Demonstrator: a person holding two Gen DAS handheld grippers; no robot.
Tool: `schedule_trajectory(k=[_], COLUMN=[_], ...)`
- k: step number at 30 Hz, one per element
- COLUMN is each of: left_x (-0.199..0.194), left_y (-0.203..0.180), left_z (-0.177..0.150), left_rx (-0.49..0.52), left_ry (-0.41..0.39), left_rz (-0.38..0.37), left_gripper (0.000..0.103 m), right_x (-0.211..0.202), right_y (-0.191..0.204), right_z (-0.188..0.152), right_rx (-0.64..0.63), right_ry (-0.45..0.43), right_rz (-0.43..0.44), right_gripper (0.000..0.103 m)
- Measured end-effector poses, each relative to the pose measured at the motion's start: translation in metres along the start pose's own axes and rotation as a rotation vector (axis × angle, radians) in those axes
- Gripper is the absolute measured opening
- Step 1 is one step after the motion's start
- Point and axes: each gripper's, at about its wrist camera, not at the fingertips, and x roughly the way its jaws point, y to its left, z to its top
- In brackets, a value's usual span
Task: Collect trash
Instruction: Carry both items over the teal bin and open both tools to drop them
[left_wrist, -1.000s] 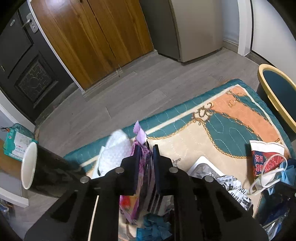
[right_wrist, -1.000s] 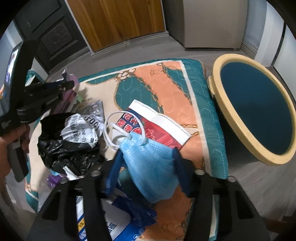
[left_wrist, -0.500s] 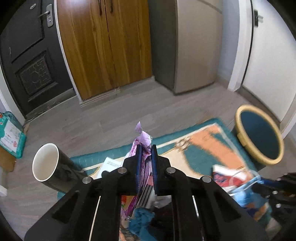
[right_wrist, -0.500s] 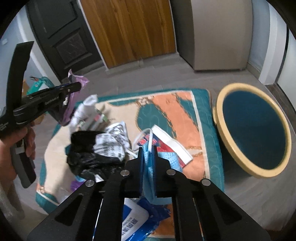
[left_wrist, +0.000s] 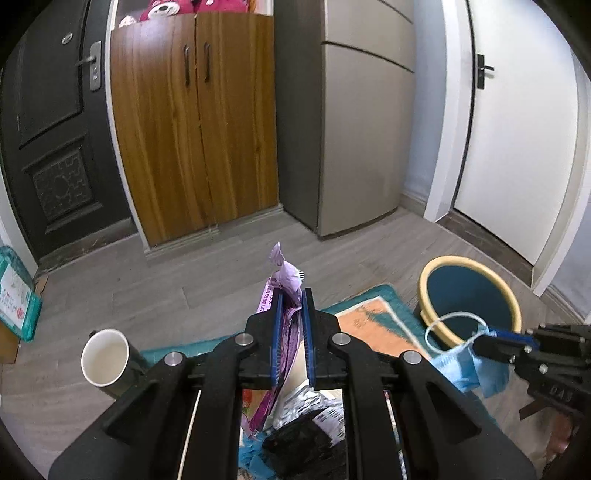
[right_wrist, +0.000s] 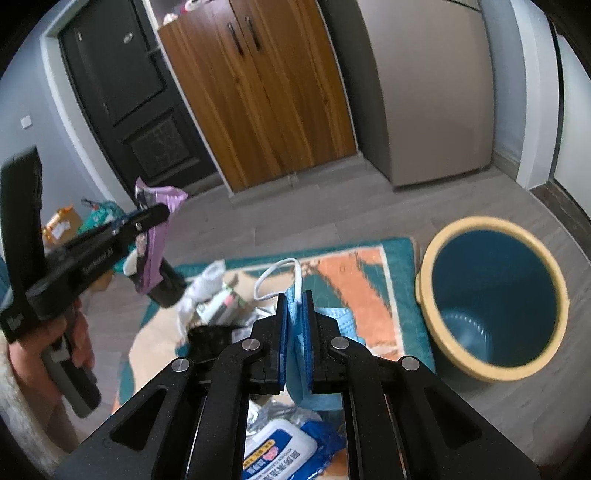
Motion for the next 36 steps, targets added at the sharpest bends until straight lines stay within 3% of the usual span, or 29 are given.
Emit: schedule_trajectory(k=[10,15,26,36], left_x=[0.004,0.009,0.038,0.075], left_y=[-0.053,-0.084,-0.153,-0.214], left_z=[0.018,0.021,0.028,0.017], left_rx=[0.087,0.106,0.148,0.212], left_ry=[-0.036,-0.031,-0.022,0.024], left_rz=[-0.072,-0.124,-0.240,-0.364], left_gripper=[0.009,0.009,0.009,0.009], right_x=[-0.049,-0.058,-0.040,-0.028], right_y=[-0.025,-0.051,-0.160,-0.224], right_z=[0.043,0.054,0.063,0.051], right_rx=[0.020,0.008,0.188,0.336], right_ry=[-0.128,-0.150,-0.116,-0.076], right_rz=[-0.041,-0.074,-0.149,-0.218], right_gripper=[0.008,0.008,0.008,0.009])
